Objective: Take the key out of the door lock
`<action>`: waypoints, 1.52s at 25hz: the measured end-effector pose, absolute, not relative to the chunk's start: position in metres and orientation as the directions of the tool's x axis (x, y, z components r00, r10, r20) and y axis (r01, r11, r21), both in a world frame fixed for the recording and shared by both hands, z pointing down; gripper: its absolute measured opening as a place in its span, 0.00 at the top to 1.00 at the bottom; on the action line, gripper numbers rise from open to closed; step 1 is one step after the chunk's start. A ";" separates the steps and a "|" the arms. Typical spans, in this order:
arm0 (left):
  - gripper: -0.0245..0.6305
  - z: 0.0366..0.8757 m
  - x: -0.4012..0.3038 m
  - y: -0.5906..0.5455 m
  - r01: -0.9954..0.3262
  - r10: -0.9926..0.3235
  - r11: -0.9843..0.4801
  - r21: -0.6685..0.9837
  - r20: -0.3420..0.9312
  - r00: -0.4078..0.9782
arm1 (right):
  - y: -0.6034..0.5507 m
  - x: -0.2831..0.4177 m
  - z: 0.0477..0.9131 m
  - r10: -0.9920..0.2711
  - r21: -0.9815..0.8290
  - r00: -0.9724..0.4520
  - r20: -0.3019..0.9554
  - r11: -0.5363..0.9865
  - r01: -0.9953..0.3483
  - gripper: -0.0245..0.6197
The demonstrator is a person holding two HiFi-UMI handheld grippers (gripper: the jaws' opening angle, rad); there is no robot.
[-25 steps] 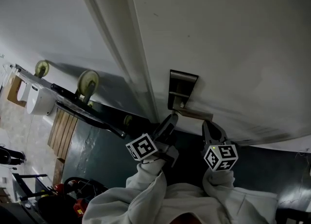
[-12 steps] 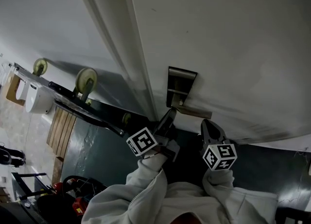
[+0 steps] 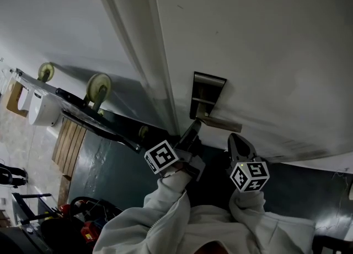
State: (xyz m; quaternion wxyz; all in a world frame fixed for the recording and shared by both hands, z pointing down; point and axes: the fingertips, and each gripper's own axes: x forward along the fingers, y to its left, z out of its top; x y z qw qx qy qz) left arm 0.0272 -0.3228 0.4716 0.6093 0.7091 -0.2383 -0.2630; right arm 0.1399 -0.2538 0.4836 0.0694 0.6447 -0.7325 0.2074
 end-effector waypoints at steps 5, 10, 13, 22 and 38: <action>0.92 0.475 0.025 -0.323 -0.039 -0.681 -0.101 0.994 -0.040 0.731 | -0.251 0.139 0.481 -0.917 -0.214 -0.160 0.365 0.085 -0.973 0.88; 0.93 0.476 0.024 -0.321 -0.020 -0.711 -0.056 0.998 -0.026 0.703 | -0.250 0.139 0.480 -0.918 -0.213 -0.165 0.362 0.091 -0.973 0.88; 0.93 0.477 0.023 -0.321 0.009 -0.731 -0.030 0.999 -0.028 0.681 | -0.248 0.140 0.480 -0.918 -0.215 -0.167 0.361 0.093 -0.972 0.88; 0.93 0.474 0.022 -0.319 -0.035 -0.767 -0.052 0.998 -0.017 0.642 | -0.244 0.147 0.479 -0.919 -0.213 -0.166 0.358 0.093 -0.973 0.88; 0.93 0.473 0.021 -0.320 -0.046 -0.795 -0.063 0.997 -0.022 0.606 | -0.245 0.153 0.481 -0.914 -0.223 -0.174 0.366 0.096 -0.970 0.88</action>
